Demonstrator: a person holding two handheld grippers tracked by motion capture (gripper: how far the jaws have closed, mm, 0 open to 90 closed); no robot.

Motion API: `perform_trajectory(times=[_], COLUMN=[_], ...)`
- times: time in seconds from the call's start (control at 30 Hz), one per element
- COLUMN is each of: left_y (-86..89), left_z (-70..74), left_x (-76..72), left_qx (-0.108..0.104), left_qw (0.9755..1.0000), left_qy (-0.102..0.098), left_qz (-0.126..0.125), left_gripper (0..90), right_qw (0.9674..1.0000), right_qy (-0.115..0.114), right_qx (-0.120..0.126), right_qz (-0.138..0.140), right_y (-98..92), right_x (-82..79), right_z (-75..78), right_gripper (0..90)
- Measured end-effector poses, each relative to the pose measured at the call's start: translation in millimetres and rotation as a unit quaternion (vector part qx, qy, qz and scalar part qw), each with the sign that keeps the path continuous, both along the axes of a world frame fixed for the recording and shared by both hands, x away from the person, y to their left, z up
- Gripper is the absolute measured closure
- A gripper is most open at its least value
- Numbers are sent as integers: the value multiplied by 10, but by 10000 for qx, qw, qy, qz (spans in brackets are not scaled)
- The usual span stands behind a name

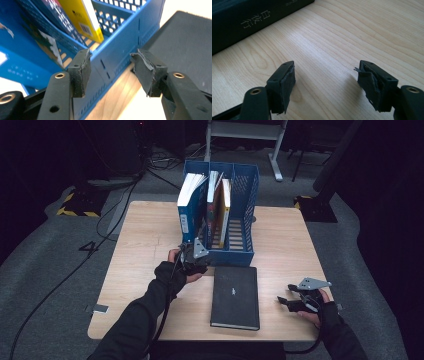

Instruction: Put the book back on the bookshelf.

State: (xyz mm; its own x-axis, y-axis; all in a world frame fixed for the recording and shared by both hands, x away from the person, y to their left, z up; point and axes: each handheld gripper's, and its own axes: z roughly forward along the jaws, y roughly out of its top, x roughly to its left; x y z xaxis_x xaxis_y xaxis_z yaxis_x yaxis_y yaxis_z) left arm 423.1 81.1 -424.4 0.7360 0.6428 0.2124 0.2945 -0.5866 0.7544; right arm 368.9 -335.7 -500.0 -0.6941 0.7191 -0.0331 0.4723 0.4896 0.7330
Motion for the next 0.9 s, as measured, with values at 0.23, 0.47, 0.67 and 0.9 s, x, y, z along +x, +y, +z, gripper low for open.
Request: perform_trajectory(times=[0.23, 0.47, 0.67, 0.9], left_y=[77, 155, 207, 244], left_z=[-98, -230, -339, -442], left_x=[-101, -205, -307, -430], left_qx=[129, 284, 364, 480], left_qw=[9998, 9988, 9974, 9950], left_qy=[120, 261, 394, 517], left_qz=[-135, -296, -476, -701], left_gripper=[459, 451, 443, 438], right_qw=[10000, 9999, 9999, 9997], right_qy=[-1, -8, -41, -49], right_qx=[-13, -16, -4, 5], right_qz=[35, 99, 157, 259], right_y=[16, 41, 77, 124], right_x=[-9, -24, -48, -78], right_z=[5, 17, 39, 60], right_gripper=[306, 306, 306, 306])
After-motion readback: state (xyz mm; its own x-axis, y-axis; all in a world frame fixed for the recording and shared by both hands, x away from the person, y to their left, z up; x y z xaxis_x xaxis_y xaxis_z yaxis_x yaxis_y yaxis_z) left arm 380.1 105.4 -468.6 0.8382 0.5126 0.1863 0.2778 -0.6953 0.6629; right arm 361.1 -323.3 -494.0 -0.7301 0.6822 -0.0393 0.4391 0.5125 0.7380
